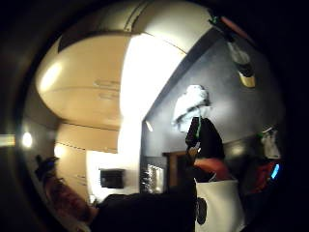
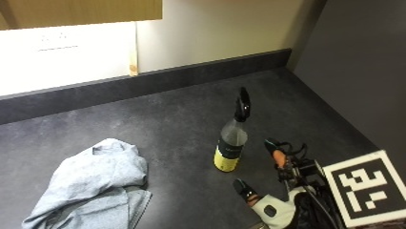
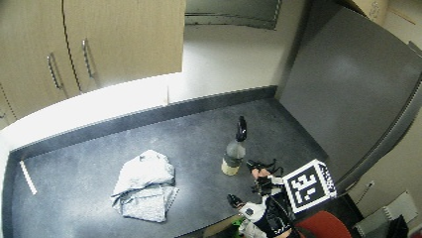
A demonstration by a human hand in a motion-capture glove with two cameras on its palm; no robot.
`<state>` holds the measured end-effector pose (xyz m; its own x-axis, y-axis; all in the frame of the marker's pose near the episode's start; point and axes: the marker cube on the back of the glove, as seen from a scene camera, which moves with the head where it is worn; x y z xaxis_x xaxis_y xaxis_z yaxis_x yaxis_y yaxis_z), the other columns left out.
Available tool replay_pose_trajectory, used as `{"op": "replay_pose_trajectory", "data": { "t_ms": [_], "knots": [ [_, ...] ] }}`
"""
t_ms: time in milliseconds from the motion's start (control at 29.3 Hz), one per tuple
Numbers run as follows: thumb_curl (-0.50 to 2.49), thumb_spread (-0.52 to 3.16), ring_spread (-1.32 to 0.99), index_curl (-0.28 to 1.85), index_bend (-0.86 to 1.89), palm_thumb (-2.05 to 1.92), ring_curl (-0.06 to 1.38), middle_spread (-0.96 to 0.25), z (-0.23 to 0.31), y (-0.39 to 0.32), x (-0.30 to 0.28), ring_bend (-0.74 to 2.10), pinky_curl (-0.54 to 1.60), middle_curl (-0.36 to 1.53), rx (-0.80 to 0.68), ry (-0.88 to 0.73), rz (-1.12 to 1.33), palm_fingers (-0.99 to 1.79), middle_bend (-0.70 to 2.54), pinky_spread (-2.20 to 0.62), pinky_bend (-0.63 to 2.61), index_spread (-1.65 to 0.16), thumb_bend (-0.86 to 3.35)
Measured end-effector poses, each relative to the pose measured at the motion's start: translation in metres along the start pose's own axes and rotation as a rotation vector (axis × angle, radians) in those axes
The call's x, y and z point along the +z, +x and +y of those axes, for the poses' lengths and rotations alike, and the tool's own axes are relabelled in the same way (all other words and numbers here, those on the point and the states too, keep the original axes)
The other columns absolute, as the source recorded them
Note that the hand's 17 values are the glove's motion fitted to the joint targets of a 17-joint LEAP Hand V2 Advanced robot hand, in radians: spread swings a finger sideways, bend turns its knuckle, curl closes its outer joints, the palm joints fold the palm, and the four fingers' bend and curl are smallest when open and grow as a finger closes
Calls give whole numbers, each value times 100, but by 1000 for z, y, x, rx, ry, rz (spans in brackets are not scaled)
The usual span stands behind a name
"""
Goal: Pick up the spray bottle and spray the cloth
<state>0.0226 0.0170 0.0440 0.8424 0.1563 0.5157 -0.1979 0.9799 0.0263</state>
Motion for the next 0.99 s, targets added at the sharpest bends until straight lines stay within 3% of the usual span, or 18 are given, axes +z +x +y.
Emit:
{"op": "replay_pose_trajectory", "data": {
  "t_ms": [239, 409, 989],
  "knots": [
    [45, 103, 10, 22, 9, 72, 32, 7, 6, 17, 19, 49, 34, 26, 180, 198, -541, 40, 20, 10, 73, -31, 14],
    [47, 104, 10, 22, 10, 74, 33, 8, 14, 27, 35, 47, 36, 27, 280, 248, -856, 30, 19, 10, 76, -31, 11],
    [52, 105, 11, 21, 13, 79, 34, 9, 11, 38, 58, 47, 36, 32, 326, 218, -842, 28, 19, 10, 76, -31, 3]
  ]
}}
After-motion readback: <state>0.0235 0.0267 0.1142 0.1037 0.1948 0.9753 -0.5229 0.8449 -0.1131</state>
